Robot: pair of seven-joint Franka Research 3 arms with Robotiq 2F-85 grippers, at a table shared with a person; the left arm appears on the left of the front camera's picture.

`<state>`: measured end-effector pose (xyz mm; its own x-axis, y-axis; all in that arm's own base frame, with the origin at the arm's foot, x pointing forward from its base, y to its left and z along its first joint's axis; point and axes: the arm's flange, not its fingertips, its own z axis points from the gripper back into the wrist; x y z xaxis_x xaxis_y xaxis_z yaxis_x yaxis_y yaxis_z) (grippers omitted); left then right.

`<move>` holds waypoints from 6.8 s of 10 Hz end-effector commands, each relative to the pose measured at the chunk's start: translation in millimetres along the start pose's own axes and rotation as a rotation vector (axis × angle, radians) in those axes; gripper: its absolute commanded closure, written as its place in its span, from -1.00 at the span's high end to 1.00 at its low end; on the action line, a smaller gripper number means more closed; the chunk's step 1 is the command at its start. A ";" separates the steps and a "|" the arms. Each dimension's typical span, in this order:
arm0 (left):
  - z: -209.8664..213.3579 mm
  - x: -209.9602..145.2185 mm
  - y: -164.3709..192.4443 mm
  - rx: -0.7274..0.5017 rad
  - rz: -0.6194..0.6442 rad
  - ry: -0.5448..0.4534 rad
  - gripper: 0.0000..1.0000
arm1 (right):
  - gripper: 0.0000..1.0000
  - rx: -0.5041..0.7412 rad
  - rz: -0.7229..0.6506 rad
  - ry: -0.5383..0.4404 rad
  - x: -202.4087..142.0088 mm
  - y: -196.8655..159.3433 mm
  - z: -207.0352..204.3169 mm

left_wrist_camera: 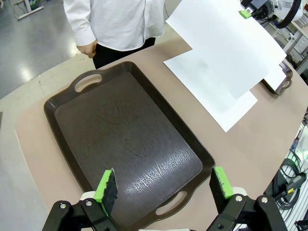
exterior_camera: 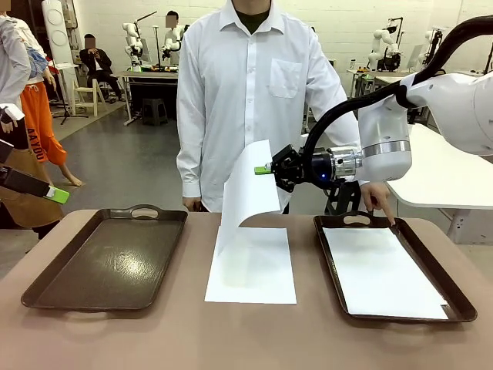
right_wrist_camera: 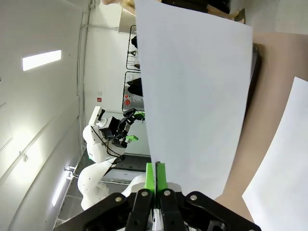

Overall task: Sort the A4 documents.
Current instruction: Place the A4 Paper in the designated Handle tray, then receive the A4 Paper.

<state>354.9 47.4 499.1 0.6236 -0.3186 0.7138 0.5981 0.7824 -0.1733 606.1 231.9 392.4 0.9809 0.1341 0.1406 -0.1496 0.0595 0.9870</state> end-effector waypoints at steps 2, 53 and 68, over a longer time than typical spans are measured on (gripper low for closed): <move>-1.5 -1.9 2.3 -0.019 -0.012 -0.012 1.00 | -1.00 -0.002 -0.020 -0.013 1.0 0.3 -2.2; -1.5 -1.9 2.3 -0.019 -0.012 -0.012 1.00 | 1.00 -0.997 -0.317 -0.091 -98.8 -69.0 300.7; -1.5 -1.9 2.3 -0.019 -0.012 -0.012 1.00 | 1.00 -0.945 0.764 0.299 -239.9 127.5 204.3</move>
<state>355.0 47.6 499.0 0.6241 -0.3184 0.7135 0.5978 0.7826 -0.1737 400.8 31.2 511.2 0.6516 0.6000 0.4641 -0.7320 0.6579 0.1772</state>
